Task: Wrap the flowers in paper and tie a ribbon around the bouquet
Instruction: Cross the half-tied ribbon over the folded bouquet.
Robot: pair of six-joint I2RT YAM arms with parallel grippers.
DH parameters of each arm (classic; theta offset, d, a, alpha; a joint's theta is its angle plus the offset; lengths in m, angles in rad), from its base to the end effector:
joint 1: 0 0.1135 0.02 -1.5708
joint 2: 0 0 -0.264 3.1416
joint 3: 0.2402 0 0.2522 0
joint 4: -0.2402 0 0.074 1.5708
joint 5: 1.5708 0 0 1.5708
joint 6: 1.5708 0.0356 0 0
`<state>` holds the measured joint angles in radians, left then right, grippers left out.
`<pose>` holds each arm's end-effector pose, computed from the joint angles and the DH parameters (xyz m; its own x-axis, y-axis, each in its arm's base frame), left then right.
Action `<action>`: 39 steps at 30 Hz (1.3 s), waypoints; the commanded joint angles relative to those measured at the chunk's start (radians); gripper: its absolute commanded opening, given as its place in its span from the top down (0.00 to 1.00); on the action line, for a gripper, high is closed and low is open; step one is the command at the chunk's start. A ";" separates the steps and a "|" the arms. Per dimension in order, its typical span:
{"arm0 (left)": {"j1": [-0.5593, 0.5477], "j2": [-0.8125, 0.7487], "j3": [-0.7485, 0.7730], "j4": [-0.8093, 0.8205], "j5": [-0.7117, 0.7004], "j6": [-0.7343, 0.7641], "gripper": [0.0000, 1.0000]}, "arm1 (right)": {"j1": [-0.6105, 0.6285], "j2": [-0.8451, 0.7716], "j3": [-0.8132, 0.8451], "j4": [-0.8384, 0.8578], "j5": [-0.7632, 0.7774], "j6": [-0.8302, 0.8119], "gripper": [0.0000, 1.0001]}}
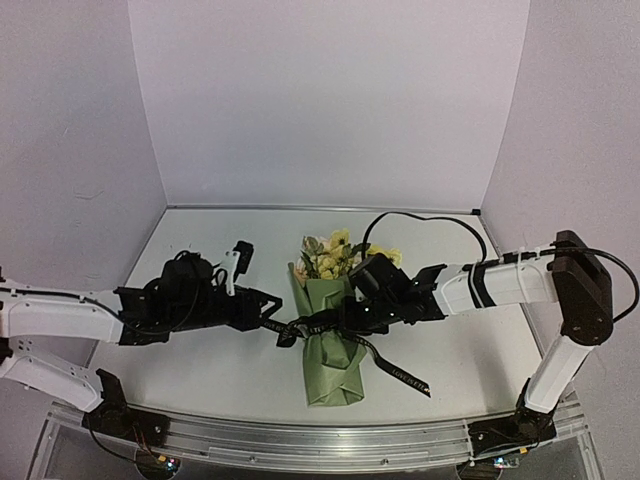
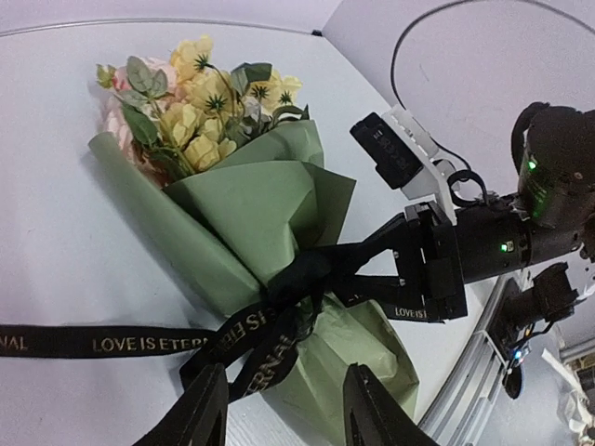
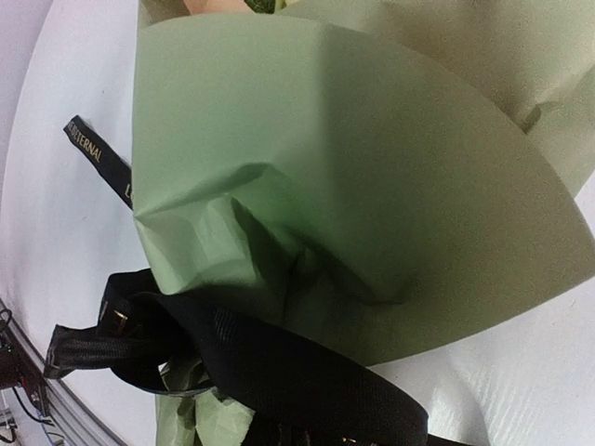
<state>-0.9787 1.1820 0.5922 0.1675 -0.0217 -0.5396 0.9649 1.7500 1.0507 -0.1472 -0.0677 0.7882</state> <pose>0.1440 -0.2127 0.2265 -0.6168 -0.0033 -0.7871 0.5847 0.6675 -0.4610 0.2063 0.3020 0.1795 -0.9004 -0.0573 -0.4313 -0.2938 0.8112 0.5056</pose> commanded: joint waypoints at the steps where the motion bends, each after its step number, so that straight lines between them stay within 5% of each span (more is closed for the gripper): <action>1: 0.048 0.195 0.222 -0.103 0.213 0.195 0.58 | 0.005 -0.033 -0.031 0.092 -0.010 -0.050 1.00; 11: 0.091 0.459 0.471 -0.293 0.355 0.337 0.59 | 0.006 -0.051 -0.076 0.169 -0.028 -0.081 1.00; 17: 0.092 0.533 0.528 -0.308 0.357 0.363 0.49 | 0.006 -0.055 -0.086 0.190 -0.032 -0.082 1.00; 31: 0.092 0.664 0.624 -0.349 0.393 0.395 0.47 | 0.006 -0.070 -0.118 0.227 -0.053 -0.120 1.00; 39: 0.092 0.675 0.629 -0.343 0.457 0.394 0.73 | 0.003 -0.068 -0.129 0.247 -0.047 -0.127 1.00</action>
<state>-0.8871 1.8476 1.1758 -0.1764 0.3766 -0.1572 0.9653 1.7195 0.9307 0.0604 -0.1215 0.6796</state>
